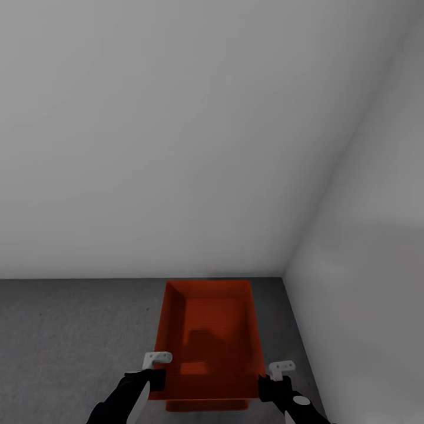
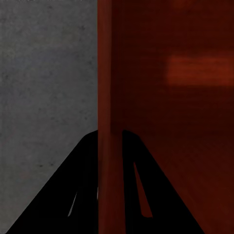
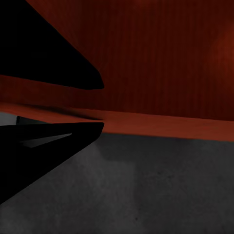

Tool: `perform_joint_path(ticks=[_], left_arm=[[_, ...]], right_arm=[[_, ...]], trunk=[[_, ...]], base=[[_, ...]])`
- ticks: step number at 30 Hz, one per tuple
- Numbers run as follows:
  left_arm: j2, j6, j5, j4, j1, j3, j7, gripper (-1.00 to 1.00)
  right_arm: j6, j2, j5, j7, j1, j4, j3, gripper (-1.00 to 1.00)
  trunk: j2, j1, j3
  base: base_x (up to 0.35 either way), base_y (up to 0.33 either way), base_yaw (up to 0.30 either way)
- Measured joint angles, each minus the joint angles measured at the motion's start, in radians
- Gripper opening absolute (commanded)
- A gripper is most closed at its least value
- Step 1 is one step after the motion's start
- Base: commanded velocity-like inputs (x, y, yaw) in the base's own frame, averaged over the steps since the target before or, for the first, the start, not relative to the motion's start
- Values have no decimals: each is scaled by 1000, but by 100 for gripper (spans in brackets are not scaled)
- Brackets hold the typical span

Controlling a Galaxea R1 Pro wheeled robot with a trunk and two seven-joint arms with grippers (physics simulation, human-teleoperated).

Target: Move the two storage containers from the living room to the garage. In the garage, place one container on the floor and stack the other container on top of it (either order is fine).

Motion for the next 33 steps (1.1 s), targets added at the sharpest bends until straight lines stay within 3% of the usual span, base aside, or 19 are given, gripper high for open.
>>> perform_joint_path(ticks=[14, 25, 33], left_arm=[[0, 0, -1, 0, 0, 0, 0, -100], [0, 0, 0, 0, 0, 0, 0, -100], [0, 0, 0, 0, 0, 0, 0, -100]], right_arm=[[-1, 0, 0, 0, 0, 0, 0, -100], [0, 0, 0, 0, 0, 0, 0, -100], [0, 0, 0, 0, 0, 0, 0, -100]], trunk=[[-98, 54, -44], [-98, 54, -44], [-154, 84, -69]], base=[[0, 0, 0], [0, 0, 0], [0, 0, 0]])
